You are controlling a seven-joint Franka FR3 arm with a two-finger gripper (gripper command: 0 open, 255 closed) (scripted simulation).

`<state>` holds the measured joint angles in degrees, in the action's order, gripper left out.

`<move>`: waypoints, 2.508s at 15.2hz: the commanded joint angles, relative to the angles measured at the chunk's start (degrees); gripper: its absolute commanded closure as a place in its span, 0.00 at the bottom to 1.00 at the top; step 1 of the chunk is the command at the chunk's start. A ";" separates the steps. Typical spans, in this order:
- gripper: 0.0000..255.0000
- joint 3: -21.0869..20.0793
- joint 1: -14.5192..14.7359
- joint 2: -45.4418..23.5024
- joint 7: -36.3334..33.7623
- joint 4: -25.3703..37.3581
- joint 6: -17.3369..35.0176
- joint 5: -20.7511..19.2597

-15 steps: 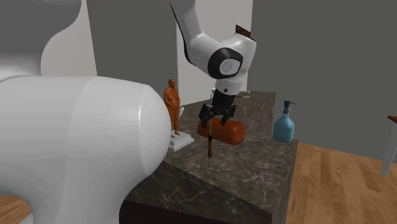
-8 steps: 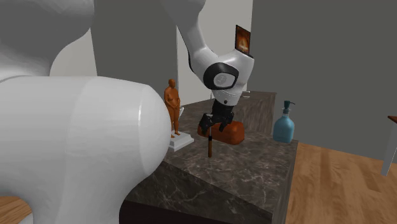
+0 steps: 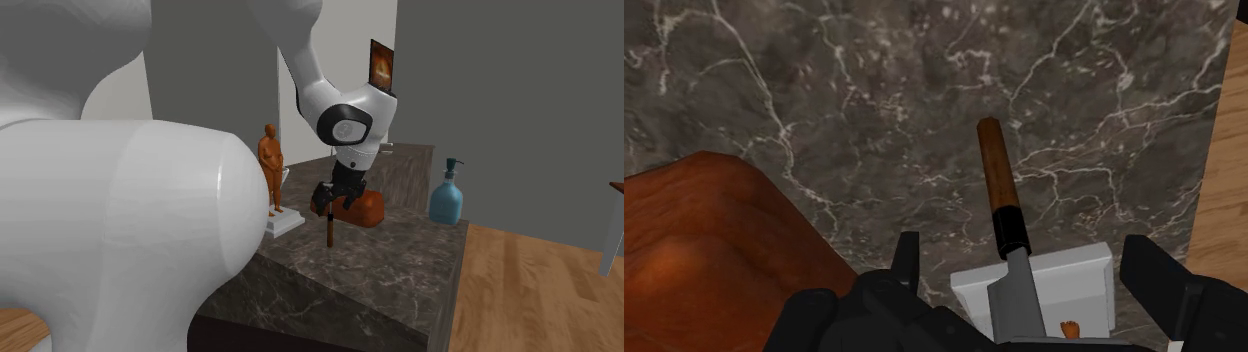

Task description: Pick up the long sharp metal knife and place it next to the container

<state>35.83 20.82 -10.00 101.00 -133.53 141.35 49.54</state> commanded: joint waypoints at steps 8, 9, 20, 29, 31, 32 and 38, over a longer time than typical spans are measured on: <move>1.00 0.00 0.00 0.00 0.00 0.00 0.00 0.00; 1.00 0.00 0.00 0.00 0.00 0.00 0.00 0.00; 1.00 1.98 1.32 6.82 -8.58 0.01 -2.39 -9.94; 1.00 2.29 1.27 12.82 -16.43 1.33 -6.03 -18.64; 1.00 2.17 1.13 13.98 -17.98 1.81 -7.02 -20.27; 1.00 2.09 1.05 14.53 -18.72 2.08 -7.53 -21.04; 1.00 1.48 0.50 17.51 -22.76 3.99 -10.85 -25.06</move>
<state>37.42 21.44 6.95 78.93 -129.83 131.09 25.20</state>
